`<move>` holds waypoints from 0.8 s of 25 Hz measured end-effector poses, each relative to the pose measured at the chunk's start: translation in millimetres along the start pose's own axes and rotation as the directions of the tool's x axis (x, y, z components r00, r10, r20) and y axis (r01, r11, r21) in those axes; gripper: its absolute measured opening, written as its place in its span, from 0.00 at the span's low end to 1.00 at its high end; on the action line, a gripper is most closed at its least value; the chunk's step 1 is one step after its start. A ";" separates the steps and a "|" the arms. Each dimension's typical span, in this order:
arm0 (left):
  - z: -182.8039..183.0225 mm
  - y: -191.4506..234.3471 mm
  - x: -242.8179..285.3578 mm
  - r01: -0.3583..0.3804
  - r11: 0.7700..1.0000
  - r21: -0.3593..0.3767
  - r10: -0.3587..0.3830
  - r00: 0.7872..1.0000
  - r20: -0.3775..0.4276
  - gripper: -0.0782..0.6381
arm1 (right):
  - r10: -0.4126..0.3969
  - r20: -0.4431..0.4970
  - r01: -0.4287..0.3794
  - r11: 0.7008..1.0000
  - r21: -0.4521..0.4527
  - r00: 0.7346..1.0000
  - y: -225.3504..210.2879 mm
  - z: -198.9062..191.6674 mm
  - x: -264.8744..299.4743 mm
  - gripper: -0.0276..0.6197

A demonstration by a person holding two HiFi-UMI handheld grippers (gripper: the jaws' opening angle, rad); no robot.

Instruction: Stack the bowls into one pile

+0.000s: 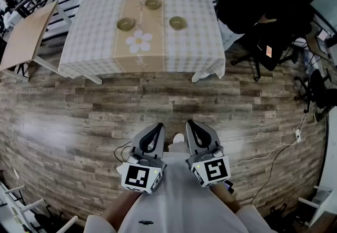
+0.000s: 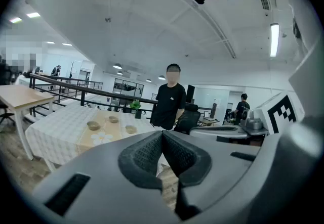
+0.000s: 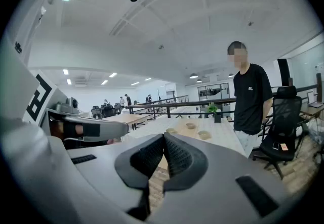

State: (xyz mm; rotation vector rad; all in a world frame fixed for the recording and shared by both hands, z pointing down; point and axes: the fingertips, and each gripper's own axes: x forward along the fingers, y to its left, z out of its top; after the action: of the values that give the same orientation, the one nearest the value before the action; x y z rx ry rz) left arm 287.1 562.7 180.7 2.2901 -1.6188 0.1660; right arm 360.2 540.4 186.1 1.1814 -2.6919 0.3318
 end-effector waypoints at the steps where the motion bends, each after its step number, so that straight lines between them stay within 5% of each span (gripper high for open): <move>1: 1.1 -3.7 4.6 -0.001 1.000 -0.002 0.001 1.000 -0.002 0.13 | -0.002 0.003 0.002 1.000 -0.002 1.000 -6.8 0.7 -3.4 0.09; 12: -9.1 -65.9 44.1 -0.034 0.999 0.016 0.033 0.999 0.033 0.13 | 0.079 0.078 -0.080 0.997 0.002 0.994 -61.1 0.1 -34.3 0.10; 20: 3.1 -64.4 57.6 -0.058 0.998 0.016 0.058 0.998 0.040 0.13 | 0.061 0.084 -0.062 0.998 0.010 0.995 -84.9 -2.5 -34.4 0.10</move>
State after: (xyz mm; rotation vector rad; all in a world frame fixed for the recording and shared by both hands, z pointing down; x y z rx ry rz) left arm 366.9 529.4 181.2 2.2739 -1.7109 0.1502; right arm 446.3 509.2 190.8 1.1430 -2.8068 0.3156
